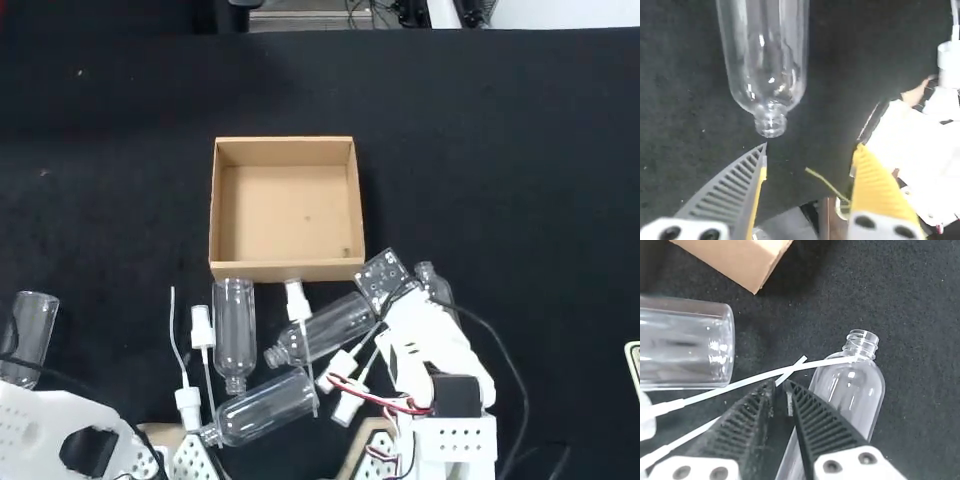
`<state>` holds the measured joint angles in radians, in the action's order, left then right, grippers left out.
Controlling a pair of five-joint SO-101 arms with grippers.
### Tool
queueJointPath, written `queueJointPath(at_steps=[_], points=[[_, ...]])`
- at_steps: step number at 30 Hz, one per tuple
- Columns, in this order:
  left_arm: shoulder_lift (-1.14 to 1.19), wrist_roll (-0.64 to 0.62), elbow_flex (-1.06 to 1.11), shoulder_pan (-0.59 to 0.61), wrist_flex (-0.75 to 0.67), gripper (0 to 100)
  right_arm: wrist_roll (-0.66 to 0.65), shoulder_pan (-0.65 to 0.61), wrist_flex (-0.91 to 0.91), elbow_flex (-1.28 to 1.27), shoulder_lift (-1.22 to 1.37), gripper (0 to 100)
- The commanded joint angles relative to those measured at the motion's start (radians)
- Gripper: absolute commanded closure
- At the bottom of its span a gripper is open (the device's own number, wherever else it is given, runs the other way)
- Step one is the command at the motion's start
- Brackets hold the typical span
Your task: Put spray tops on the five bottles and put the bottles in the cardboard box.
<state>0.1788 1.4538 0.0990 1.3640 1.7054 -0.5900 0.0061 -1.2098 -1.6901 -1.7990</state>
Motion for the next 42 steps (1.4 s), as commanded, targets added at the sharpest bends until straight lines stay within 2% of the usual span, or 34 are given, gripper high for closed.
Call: queueJointPath(at_steps=[1, 5, 7, 12, 15, 22, 29, 35, 38, 42], points=[[-0.06, 0.052, 0.059, 0.013, -0.176, 75, -0.006, -0.008, -0.005, 0.005, -0.064, 98.6], [-0.061, -0.018, 0.213, 0.021, -0.483, 75, -0.006, -0.008, -0.005, 0.005, -0.064, 98.6], [-0.068, -0.041, 0.262, 0.018, -0.543, 75, -0.006, -0.008, -0.005, 0.005, -0.064, 98.6], [-0.133, -0.051, 0.329, -0.007, -0.568, 75, -0.006, -0.008, -0.005, 0.005, -0.062, 98.6], [-0.18, -0.1, 0.329, -0.015, -0.605, 75, -0.006, -0.008, -0.006, 0.005, -0.062, 98.6], [-0.213, -0.17, 0.349, -0.016, -0.789, 75, -0.006, -0.008, -0.025, 0.005, -0.07, 98.6], [-0.215, -0.318, 0.349, -0.012, -0.944, 75, -0.006, -0.008, -0.025, 0.005, -0.07, 98.6], [-0.216, -0.348, 0.349, -0.013, -0.98, 75, -0.006, -0.008, -0.025, 0.005, -0.07, 98.6], [-0.218, -0.428, 0.335, -0.016, -0.976, 75, -0.006, -0.008, -0.025, 0.005, -0.07, 98.6], [-0.215, -0.603, 0.254, -0.019, -0.976, 75, -0.006, -0.008, -0.025, 0.005, -0.07, 98.6]])
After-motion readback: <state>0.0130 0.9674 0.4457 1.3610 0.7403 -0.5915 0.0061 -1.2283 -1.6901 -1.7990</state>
